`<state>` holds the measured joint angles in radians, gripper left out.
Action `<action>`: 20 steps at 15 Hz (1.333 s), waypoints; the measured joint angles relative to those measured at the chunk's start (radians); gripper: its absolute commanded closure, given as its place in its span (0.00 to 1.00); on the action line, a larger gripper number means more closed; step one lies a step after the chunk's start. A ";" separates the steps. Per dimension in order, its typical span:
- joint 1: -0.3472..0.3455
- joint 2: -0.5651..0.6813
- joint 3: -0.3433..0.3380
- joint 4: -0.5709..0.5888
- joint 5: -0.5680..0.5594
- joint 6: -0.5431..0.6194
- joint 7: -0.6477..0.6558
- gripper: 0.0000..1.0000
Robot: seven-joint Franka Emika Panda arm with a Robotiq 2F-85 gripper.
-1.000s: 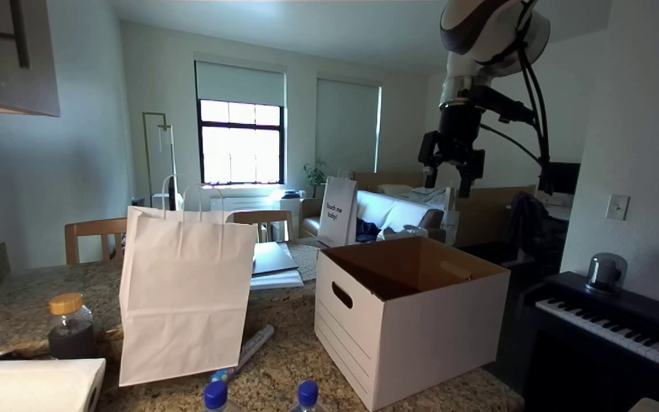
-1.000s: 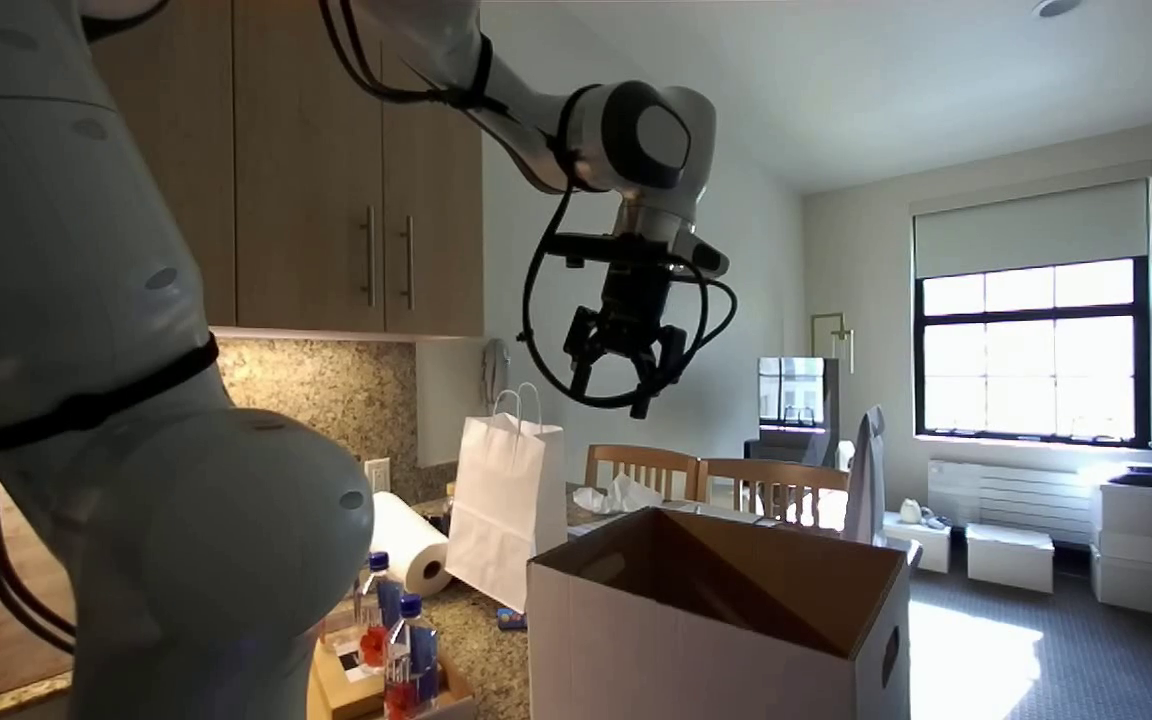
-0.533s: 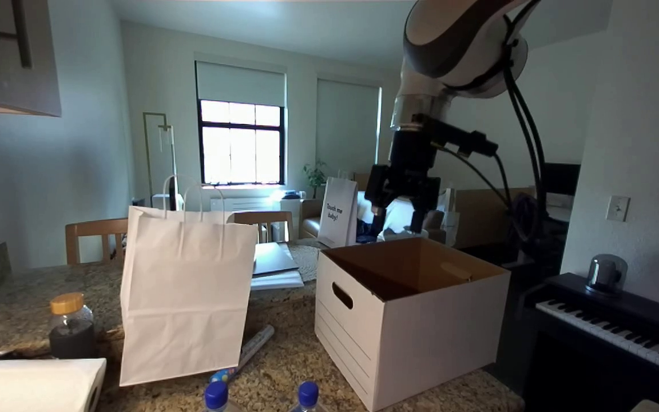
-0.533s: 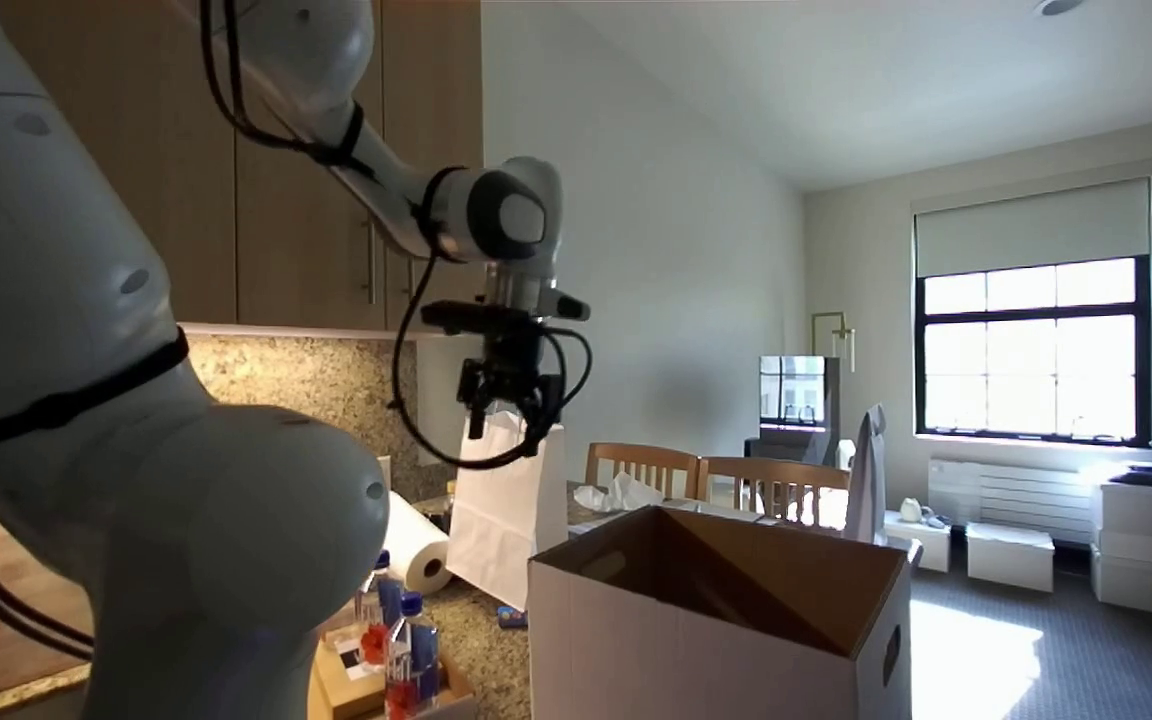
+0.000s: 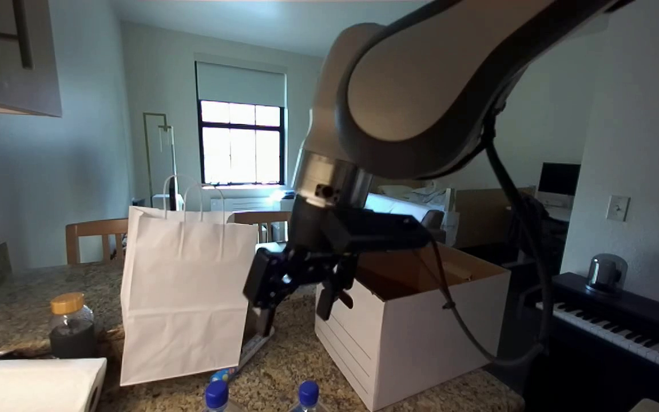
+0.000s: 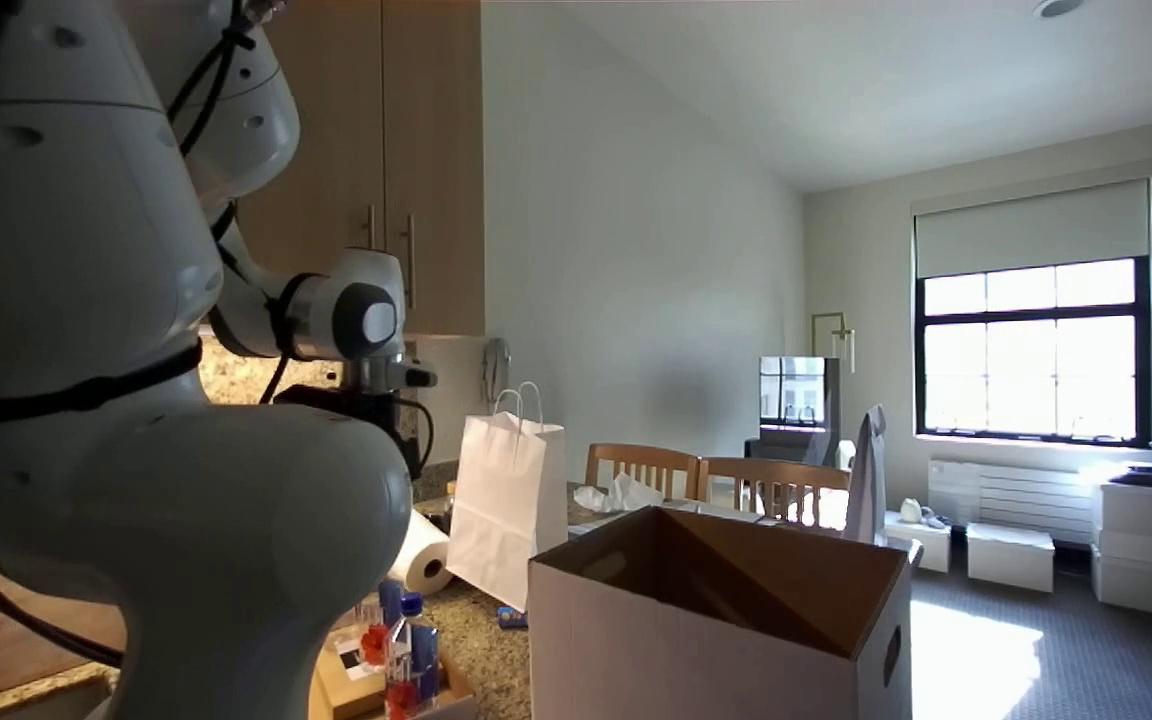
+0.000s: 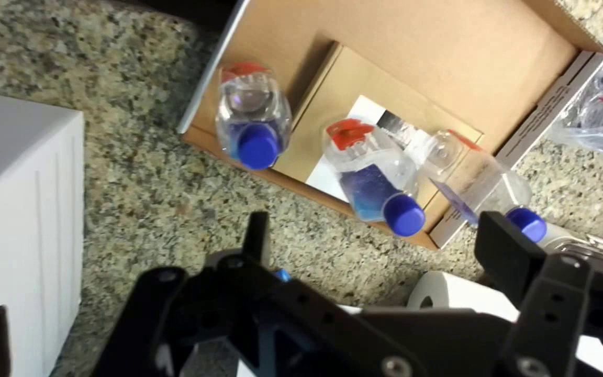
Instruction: Put one water bottle in the white storage box.
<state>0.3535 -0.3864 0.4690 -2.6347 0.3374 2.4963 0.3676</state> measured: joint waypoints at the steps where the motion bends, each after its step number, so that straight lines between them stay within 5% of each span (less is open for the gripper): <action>1: -0.002 0.057 0.042 0.022 -0.036 0.026 0.059 0.00; 5: -0.171 0.285 0.226 0.182 -0.353 -0.013 0.352 0.00; 7: -0.205 0.400 0.225 0.296 -0.507 -0.125 0.452 0.00; 10: -0.103 0.590 0.143 0.449 -0.543 -0.261 0.469 0.00; 14: 0.088 0.776 0.045 0.542 -0.520 -0.266 0.469 0.00; 20: 0.204 0.824 -0.086 0.646 -0.518 -0.260 0.464 0.00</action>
<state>0.5573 0.4372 0.3830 -1.9890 -0.1805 2.2368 0.8318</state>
